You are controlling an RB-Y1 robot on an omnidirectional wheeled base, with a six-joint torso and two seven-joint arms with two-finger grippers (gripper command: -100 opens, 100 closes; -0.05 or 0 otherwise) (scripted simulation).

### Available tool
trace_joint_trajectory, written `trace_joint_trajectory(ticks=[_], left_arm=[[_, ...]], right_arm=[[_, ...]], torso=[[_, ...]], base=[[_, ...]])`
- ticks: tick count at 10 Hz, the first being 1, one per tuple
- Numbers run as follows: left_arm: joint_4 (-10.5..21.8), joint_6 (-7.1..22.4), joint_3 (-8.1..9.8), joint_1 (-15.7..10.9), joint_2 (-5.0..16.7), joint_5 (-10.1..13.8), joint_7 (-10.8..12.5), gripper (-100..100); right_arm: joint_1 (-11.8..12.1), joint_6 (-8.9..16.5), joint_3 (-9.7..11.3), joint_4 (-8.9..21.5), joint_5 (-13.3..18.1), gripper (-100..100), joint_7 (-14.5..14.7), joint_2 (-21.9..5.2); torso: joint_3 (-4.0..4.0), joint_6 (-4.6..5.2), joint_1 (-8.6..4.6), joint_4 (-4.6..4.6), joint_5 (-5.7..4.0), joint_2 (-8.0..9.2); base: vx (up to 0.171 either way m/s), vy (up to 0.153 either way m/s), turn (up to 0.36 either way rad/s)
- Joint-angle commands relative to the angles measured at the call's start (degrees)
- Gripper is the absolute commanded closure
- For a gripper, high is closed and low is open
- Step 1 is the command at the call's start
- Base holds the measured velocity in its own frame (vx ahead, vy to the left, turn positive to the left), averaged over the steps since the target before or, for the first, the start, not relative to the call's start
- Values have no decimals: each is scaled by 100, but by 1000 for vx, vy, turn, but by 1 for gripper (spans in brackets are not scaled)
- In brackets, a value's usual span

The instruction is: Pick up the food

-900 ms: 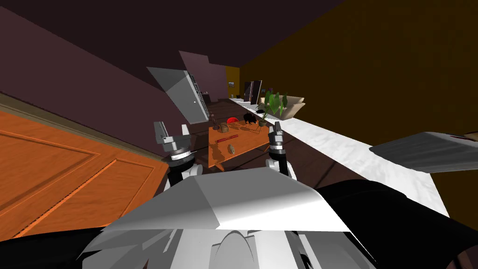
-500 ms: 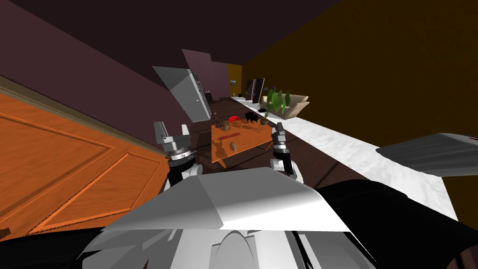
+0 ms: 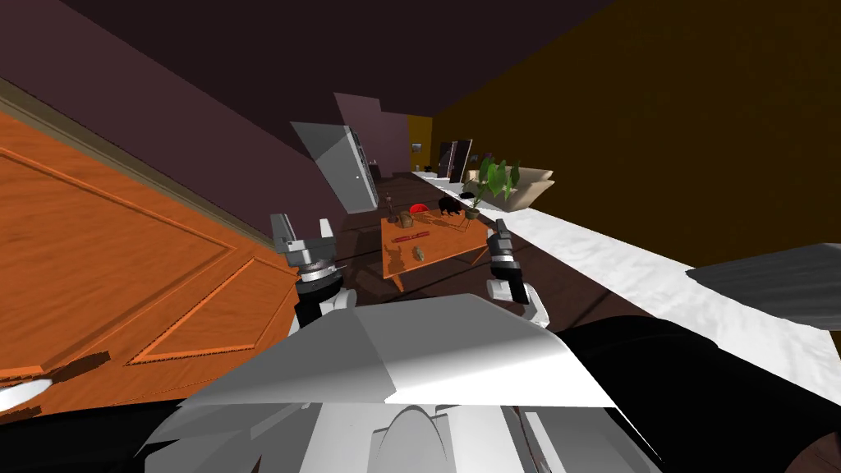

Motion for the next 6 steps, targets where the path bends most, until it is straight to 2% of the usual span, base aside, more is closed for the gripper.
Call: trace_joint_trajectory(ticks=[1, 2, 4, 5, 6], left_arm=[[0, 0, 0, 0, 0, 0, 0, 0], [0, 0, -1, -1, 0, 0, 0, 0], [0, 0, 0, 0, 0, 0, 0, 0], [0, 0, -1, 0, 0, 0, 0, 0], [0, 0, 0, 0, 0, 0, 0, 0]], right_arm=[[-6, 240, -286, 235, -180, -100, -205, -254], [-6, 240, -371, 235, -180, -100, -205, -254], [-61, 551, -738, 633, -416, -100, -459, -564], [-61, 576, -828, 633, -416, -100, -459, -564], [-91, 760, -1051, 859, -547, -100, -599, -724]], torso=[[0, 0, 0, 0, 0, 0], [3, -2, 19, 1, 4, 5], [0, 0, -1, 0, 0, -1], [-1, -2, 17, 0, 4, -1], [-1, 2, 7, 0, 3, -2]], base=[[-77, 166, 207], [-56, 109, 64], [-50, 133, 163], [-41, 125, 77], [-33, 115, 162]])
